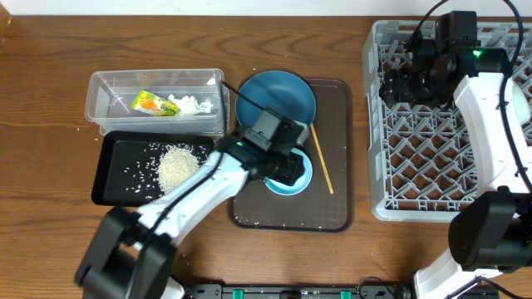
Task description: Sort waste into correct bins and load items into the dishwasher rack
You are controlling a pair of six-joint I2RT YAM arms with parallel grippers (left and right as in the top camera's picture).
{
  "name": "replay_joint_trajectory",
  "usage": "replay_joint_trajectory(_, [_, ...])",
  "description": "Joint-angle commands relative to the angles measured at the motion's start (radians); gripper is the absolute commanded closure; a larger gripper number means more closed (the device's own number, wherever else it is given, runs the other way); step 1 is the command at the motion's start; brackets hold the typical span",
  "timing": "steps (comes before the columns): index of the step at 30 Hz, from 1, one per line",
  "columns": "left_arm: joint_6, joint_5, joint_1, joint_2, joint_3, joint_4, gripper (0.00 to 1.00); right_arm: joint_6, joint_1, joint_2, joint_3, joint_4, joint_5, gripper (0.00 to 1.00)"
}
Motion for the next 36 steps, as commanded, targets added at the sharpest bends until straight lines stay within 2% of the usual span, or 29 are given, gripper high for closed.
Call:
replay_joint_trajectory(1, [0.001,-0.101,0.061,-0.1,0.016,-0.049,0.65,-0.013,0.043,0.005,-0.003,-0.003,-0.009,0.21])
replay_joint_trajectory(7, [0.002,-0.207,0.198,-0.203,0.016,-0.195,0.65,-0.013,0.141,0.007,-0.003,-0.008,-0.014,0.21])
replay_joint_trajectory(15, [0.001,-0.224,0.372,-0.233,0.016,-0.303,0.64,0.026,0.314,0.022,-0.085,-0.028,-0.026,0.23])
replay_joint_trajectory(23, [0.002,-0.224,0.404,-0.233,0.016,-0.316,0.63,0.068,0.472,0.023,-0.287,0.104,-0.033,0.23])
replay_joint_trajectory(25, [0.001,-0.224,0.404,-0.233,0.016,-0.316,0.59,0.083,0.505,0.023,-0.336,0.15,-0.032,0.24])
replay_joint_trajectory(32, [0.001,-0.224,0.404,-0.233,0.016,-0.32,0.59,0.207,0.568,0.024,-0.46,0.294,0.073,0.32])
replay_joint_trajectory(36, [0.001,-0.224,0.404,-0.233,0.016,-0.321,0.58,0.246,0.566,0.024,-0.487,0.323,0.107,0.45])
